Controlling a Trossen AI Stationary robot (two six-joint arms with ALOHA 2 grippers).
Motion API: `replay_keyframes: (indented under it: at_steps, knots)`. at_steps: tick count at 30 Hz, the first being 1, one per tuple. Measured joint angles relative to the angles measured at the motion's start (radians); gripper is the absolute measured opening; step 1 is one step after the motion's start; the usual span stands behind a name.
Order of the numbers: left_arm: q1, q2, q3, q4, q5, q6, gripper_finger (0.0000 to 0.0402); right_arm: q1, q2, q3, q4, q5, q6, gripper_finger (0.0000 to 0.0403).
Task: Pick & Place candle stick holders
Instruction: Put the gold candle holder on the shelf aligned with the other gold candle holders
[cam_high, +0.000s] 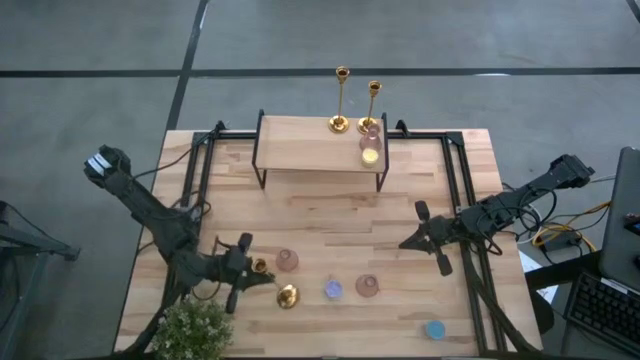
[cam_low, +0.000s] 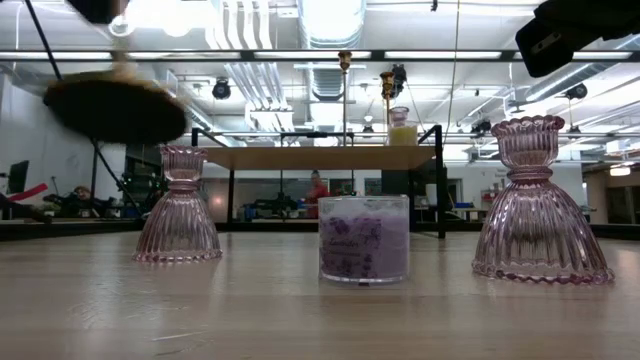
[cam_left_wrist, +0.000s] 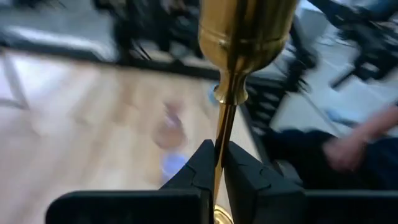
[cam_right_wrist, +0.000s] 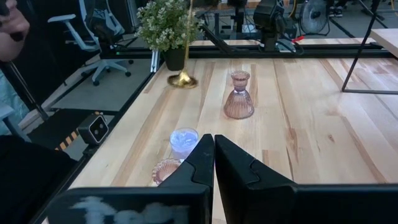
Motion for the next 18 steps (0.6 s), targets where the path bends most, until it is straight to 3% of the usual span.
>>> replay_keyframes:
  at_steps: [8, 18]
  knots:
    - [0.081, 0.0, 0.162, 0.0, -0.299, 0.301, 0.0019, 0.0, 0.0, 0.0, 0.0, 0.0, 0.0, 0.0008]
    - [0.429, 0.0, 0.371, -0.015, -0.31, 0.482, 0.0022, 0.0, 0.0, 0.0, 0.0, 0.0, 0.0, 0.0008]
